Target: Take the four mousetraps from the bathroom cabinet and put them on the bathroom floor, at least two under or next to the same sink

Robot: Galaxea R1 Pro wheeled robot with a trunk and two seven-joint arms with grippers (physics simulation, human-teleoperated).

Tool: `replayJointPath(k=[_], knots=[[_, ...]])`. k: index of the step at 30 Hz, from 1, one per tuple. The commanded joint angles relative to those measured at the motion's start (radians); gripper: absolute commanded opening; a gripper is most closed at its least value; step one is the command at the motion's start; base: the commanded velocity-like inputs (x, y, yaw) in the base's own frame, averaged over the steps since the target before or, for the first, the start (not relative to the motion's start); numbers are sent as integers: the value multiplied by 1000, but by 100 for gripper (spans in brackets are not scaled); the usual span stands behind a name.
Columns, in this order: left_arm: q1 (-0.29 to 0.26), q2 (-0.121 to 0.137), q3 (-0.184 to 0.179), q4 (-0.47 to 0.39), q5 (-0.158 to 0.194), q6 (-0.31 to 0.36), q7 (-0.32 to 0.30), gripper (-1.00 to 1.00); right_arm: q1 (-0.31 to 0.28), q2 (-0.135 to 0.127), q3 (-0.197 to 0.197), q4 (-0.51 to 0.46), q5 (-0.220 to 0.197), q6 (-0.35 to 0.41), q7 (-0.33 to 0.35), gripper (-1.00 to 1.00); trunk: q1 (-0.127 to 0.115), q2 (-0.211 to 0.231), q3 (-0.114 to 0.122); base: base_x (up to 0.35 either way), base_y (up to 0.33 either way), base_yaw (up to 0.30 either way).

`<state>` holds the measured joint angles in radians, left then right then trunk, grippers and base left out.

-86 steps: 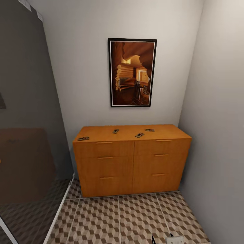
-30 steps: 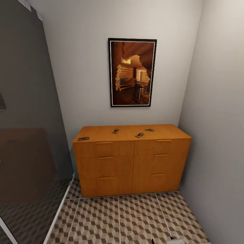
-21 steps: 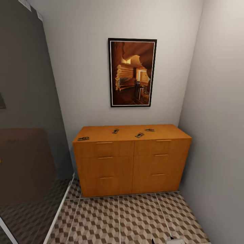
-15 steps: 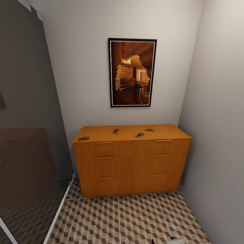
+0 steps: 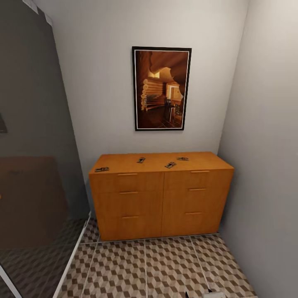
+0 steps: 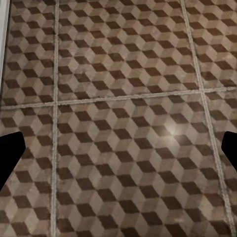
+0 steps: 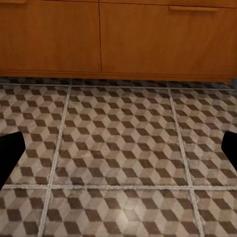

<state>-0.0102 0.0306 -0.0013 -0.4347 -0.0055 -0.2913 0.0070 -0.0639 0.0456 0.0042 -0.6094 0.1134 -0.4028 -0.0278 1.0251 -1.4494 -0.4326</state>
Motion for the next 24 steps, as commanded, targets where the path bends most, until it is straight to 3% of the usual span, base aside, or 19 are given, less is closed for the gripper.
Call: replayJointPath(k=[1, 24], knots=[[-1, 0, 0, 1, -1, -3, 1, 100, -1, 0, -1, 0, 9, -2, -3, 100, 0, -1, -1, 0, 0, 0], [-1, 0, 0, 2, -1, -3, 1, 100, -1, 0, -1, 0, 9, -1, -3, 100, 0, -1, -1, 0, 0, 0]])
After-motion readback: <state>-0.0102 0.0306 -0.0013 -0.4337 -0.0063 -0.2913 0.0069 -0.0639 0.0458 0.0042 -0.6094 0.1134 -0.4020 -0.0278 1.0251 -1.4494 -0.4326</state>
